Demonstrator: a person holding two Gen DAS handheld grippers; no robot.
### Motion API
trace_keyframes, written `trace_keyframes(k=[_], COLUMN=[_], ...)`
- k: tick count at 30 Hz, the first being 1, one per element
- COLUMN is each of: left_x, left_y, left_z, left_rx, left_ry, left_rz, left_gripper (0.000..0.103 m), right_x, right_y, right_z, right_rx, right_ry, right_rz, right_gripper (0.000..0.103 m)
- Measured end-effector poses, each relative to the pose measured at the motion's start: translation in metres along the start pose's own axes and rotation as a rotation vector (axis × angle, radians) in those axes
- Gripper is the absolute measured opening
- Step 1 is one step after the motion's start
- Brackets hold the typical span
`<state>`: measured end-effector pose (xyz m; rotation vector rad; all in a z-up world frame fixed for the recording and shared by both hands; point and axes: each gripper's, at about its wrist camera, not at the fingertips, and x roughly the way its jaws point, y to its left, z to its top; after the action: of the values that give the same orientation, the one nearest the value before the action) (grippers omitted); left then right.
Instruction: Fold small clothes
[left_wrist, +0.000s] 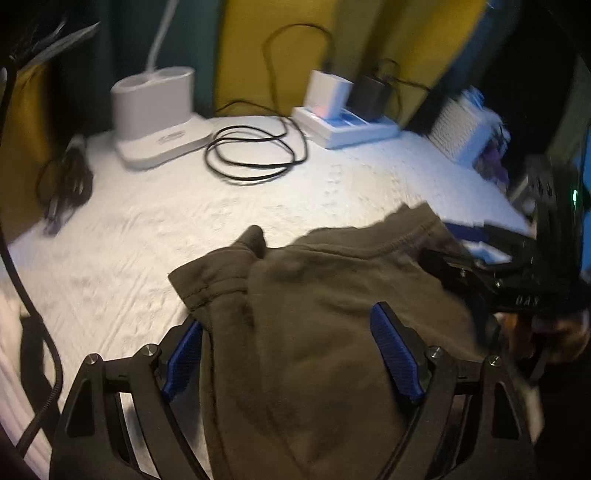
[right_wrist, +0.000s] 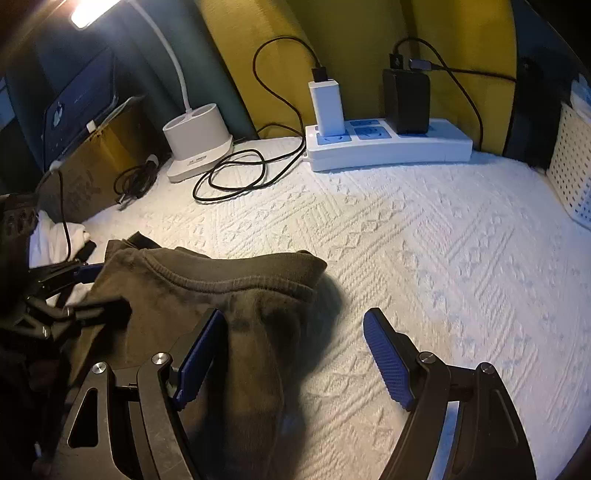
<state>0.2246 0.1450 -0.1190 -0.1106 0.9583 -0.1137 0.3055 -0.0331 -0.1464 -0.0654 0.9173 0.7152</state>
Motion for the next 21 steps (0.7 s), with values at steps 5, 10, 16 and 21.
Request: trace_keyframes(k=[5, 10, 16, 21], left_x=[0.0, 0.002, -0.001, -0.009], left_y=[-0.003, -0.012, -0.017, -0.023], left_z=[-0.001, -0.003, -0.005, -0.005], left_rx=[0.037, 0.033, 0.016, 0.022], left_ry=[-0.01, -0.033, -0.047, -0.077], left_rz=[0.029, 0.037, 0.028, 0.015], left_gripper=[0.063, 0.041, 0.028, 0.024], right_x=[0.003, 0.008, 0.012, 0.012], right_y=[0.008, 0.02, 0.025, 0.032], right_z=[-0.002, -0.001, 0.001, 0.0], right_rx=[-0.047, -0.085, -0.103, -0.114], right_ry=[-0.007, -0.003, -0.006, -0.009], right_rz=[-0.031, -0.031, -0.021, -0.001], right_gripper=[0.079, 0.069, 0.049, 0.026])
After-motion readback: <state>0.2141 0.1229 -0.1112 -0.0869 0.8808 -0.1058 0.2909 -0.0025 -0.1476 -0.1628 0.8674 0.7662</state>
